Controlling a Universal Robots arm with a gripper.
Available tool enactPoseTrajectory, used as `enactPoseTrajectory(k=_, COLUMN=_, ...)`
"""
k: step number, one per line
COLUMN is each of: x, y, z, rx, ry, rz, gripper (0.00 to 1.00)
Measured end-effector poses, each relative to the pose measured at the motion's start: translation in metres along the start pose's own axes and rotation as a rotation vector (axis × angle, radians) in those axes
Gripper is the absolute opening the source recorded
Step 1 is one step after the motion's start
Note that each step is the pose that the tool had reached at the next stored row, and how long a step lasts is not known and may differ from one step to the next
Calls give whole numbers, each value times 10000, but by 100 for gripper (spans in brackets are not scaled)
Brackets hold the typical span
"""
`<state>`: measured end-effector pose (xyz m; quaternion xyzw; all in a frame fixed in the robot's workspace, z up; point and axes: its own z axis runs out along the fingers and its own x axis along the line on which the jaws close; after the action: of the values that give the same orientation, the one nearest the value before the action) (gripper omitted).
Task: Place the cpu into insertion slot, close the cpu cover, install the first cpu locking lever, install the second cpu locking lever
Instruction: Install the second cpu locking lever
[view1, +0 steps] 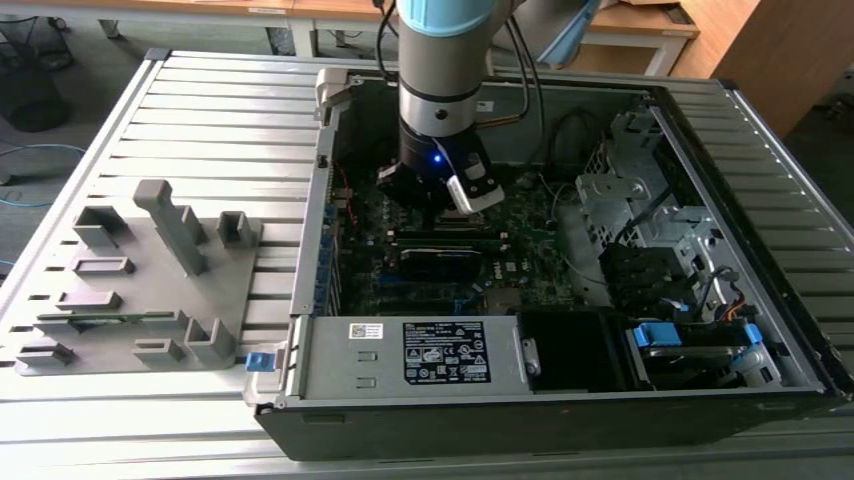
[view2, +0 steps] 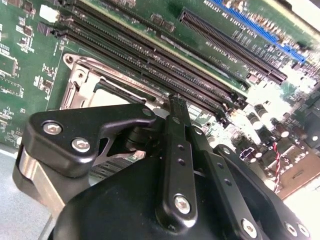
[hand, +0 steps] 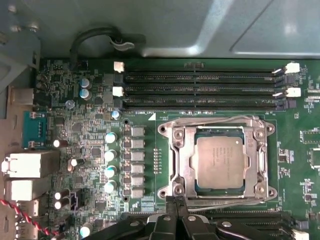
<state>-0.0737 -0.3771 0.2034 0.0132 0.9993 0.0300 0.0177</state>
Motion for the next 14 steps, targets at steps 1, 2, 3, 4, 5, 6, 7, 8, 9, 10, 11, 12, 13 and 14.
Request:
enactPoseTrajectory(k=1, x=2, y=9, z=3, rx=-1, ry=-3, rz=1, gripper=11)
enactPoseTrajectory(k=2, x=3, y=16, z=7, rx=-4, ry=-7, rz=0, gripper=11)
enactPoseTrajectory(k=3, x=5, y=21, z=11, rx=-6, ry=-9, rz=0, gripper=11)
enactPoseTrajectory(k=4, x=8, y=22, z=17, rx=-6, ry=-11, rz=0, gripper=11)
enactPoseTrajectory(k=5, x=12, y=22, z=23, rx=-5, ry=-11, rz=0, gripper=11)
enactPoseTrajectory(k=6, x=20, y=22, z=31, rx=-4, ry=-12, rz=0, gripper=11)
enactPoseTrajectory(k=7, x=30, y=22, z=38, rx=-1, ry=-13, rz=-1, gripper=11)
enactPoseTrajectory(k=8, x=42, y=21, z=45, rx=3, ry=-15, rz=-2, gripper=11)
enactPoseTrajectory(k=9, x=52, y=21, z=52, rx=-2, ry=-20, rz=-1, gripper=11)
enactPoseTrajectory(k=10, x=61, y=23, z=60, rx=-11, ry=-29, rz=0, gripper=11)
enactPoseTrajectory(k=11, x=70, y=22, z=63, rx=-9, ry=-31, rz=0, gripper=11)
enactPoseTrajectory(k=12, x=77, y=22, z=66, rx=-7, ry=-33, rz=0, gripper=11)
enactPoseTrajectory(k=13, x=83, y=22, z=68, rx=-6, ry=-35, rz=-1, gripper=11)
enactPoseTrajectory(k=14, x=86, y=22, z=69, rx=-5, ry=-35, rz=-1, gripper=11)
